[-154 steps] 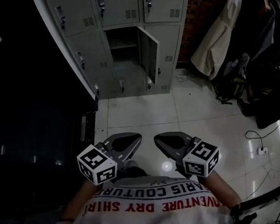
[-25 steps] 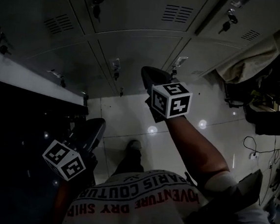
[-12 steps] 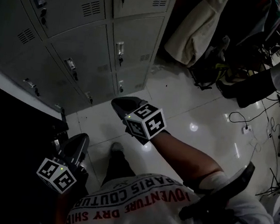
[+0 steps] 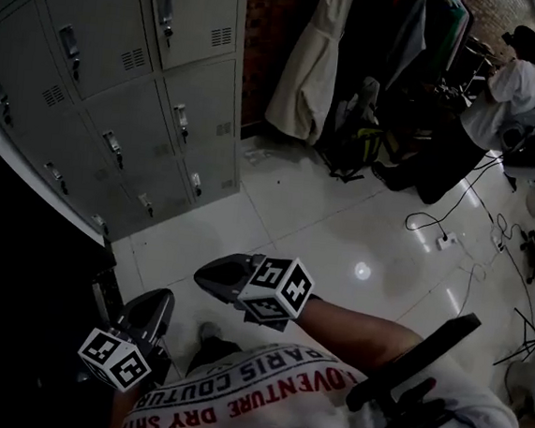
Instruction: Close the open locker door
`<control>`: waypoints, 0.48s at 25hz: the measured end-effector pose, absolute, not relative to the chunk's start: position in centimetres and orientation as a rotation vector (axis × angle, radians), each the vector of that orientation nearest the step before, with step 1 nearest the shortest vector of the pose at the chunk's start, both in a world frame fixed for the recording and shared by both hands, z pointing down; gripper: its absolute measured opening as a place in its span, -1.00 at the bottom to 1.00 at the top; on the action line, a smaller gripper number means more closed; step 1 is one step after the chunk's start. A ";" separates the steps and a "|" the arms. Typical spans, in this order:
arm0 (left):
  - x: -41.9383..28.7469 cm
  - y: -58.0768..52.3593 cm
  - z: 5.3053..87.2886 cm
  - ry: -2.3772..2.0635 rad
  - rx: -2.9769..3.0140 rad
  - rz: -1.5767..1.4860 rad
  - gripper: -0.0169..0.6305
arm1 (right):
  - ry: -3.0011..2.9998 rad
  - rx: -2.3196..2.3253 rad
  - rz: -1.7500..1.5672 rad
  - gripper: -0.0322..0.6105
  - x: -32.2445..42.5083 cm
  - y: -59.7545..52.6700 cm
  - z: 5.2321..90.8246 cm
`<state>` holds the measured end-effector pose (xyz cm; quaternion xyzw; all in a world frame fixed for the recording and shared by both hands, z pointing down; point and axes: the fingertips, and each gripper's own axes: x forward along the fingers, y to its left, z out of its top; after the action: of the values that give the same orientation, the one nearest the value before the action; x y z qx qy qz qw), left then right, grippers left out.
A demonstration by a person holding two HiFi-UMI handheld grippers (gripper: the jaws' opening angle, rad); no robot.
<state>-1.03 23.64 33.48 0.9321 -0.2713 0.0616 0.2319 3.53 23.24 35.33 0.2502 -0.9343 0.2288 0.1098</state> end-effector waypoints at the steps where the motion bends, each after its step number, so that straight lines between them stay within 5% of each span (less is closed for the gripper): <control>1: -0.7 24.3 32.7 -0.737 2.582 0.178 -0.93 | -2.772 0.710 0.660 -0.91 3.4 24.4 34.1; 12: 0.0 28.0 30.9 -0.606 2.656 0.224 -0.93 | -2.861 0.723 0.608 -0.91 1.8 29.3 29.4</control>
<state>-0.03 27.99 30.87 0.9515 -0.2172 0.0802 0.2025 1.80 29.26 29.35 0.2394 -0.9477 0.2013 0.0642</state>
